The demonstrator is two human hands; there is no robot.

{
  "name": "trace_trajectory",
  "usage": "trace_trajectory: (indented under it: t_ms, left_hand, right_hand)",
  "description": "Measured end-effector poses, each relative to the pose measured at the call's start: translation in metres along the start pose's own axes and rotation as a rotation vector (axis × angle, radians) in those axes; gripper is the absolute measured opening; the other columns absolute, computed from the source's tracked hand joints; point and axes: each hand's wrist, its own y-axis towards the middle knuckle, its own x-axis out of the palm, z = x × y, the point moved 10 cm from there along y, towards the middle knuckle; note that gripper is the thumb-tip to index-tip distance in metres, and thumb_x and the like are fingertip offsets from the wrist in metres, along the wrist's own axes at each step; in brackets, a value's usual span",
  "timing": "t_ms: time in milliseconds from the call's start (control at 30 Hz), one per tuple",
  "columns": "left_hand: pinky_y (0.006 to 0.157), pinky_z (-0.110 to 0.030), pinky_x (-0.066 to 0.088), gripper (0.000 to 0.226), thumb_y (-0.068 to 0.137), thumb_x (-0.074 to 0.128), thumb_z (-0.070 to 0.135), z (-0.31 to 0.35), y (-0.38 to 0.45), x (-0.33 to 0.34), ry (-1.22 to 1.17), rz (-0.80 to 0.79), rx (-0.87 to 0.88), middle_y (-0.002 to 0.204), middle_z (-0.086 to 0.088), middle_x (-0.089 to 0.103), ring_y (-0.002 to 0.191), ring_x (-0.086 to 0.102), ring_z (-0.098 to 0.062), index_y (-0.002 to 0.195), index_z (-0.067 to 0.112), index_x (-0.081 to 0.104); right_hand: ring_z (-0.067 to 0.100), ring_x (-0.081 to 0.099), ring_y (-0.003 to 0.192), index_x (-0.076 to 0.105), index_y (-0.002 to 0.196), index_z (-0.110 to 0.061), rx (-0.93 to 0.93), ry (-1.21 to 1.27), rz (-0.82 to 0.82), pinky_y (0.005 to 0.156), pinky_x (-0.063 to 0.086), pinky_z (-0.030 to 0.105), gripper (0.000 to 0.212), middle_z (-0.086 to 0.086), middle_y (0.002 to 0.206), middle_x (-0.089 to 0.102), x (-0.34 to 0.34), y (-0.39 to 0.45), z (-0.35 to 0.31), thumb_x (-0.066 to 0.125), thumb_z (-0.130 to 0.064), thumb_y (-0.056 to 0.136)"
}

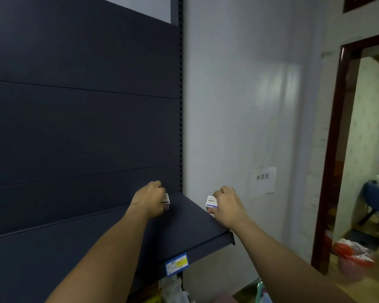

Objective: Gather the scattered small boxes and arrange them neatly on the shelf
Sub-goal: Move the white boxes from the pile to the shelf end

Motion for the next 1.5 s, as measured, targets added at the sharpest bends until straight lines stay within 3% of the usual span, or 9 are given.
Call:
trace_trajectory:
  t_ms: [533, 700, 867, 967, 1100, 1267, 1500]
  left_hand:
    - [0.079, -0.036, 0.051, 0.027, 0.091, 0.063, 0.034, -0.048, 0.069, 0.03, 0.045, 0.017, -0.12, 0.108, 0.003, 0.048, 0.102, 0.051, -0.02, 0.109, 0.014, 0.065]
    - [0.081, -0.037, 0.051, 0.033, 0.095, 0.059, 0.041, -0.057, 0.063, 0.035, 0.046, 0.027, -0.195, 0.11, 0.003, 0.048, 0.103, 0.051, -0.02, 0.113, 0.014, 0.065]
    - [0.08, -0.035, 0.05, 0.033, 0.093, 0.059, 0.041, -0.055, 0.038, 0.043, 0.054, 0.014, -0.211, 0.107, 0.005, 0.048, 0.1, 0.05, -0.016, 0.116, 0.018, 0.066]
    - [0.079, -0.034, 0.049, 0.028, 0.09, 0.059, 0.034, -0.052, 0.017, 0.046, 0.026, 0.095, -0.237, 0.103, 0.005, 0.049, 0.096, 0.05, -0.017, 0.112, 0.016, 0.066]
    - [0.077, -0.037, 0.049, 0.033, 0.087, 0.054, 0.039, -0.043, -0.009, 0.06, 0.01, 0.173, -0.24, 0.1, 0.003, 0.054, 0.087, 0.05, -0.019, 0.105, 0.015, 0.067]
    - [0.08, -0.031, 0.047, 0.034, 0.085, 0.065, 0.034, -0.051, -0.021, 0.077, -0.017, 0.201, -0.276, 0.106, 0.005, 0.056, 0.091, 0.053, -0.018, 0.114, 0.018, 0.067]
    - [0.08, -0.029, 0.041, 0.036, 0.09, 0.062, 0.038, -0.042, -0.01, 0.085, -0.059, 0.205, -0.153, 0.108, 0.007, 0.056, 0.091, 0.05, -0.016, 0.118, 0.018, 0.068]
  right_hand:
    - [0.023, 0.044, 0.115, 0.059, 0.121, -0.011, -0.155, 0.111, -0.021, 0.096, 0.043, 0.032, 0.04, 0.006, 0.118, 0.052, 0.06, 0.103, -0.011, 0.069, -0.031, 0.087]
    - [0.024, 0.045, 0.113, 0.058, 0.112, -0.009, -0.243, 0.174, -0.032, 0.094, 0.044, 0.03, 0.034, 0.006, 0.114, 0.052, 0.078, 0.121, -0.019, 0.069, -0.031, 0.087]
    - [0.023, 0.045, 0.115, 0.06, 0.116, -0.011, -0.376, 0.293, -0.053, 0.098, 0.042, 0.031, 0.036, 0.005, 0.117, 0.053, 0.102, 0.118, -0.042, 0.07, -0.031, 0.088]
    - [0.02, 0.044, 0.113, 0.06, 0.119, -0.013, -0.465, 0.373, -0.052, 0.101, 0.04, 0.03, 0.039, 0.002, 0.117, 0.052, 0.115, 0.107, -0.06, 0.071, -0.033, 0.088]
    - [0.019, 0.044, 0.11, 0.059, 0.126, -0.013, -0.555, 0.47, -0.035, 0.102, 0.039, 0.03, 0.045, 0.0, 0.117, 0.052, 0.129, 0.09, -0.08, 0.072, -0.032, 0.087]
    - [0.018, 0.044, 0.113, 0.057, 0.13, -0.012, -0.616, 0.511, -0.035, 0.104, 0.038, 0.029, 0.048, -0.001, 0.121, 0.052, 0.14, 0.082, -0.096, 0.072, -0.028, 0.087]
    - [0.015, 0.045, 0.11, 0.058, 0.128, -0.013, -0.609, 0.535, 0.003, 0.104, 0.039, 0.028, 0.047, -0.004, 0.119, 0.052, 0.147, 0.088, -0.096, 0.074, -0.025, 0.085]
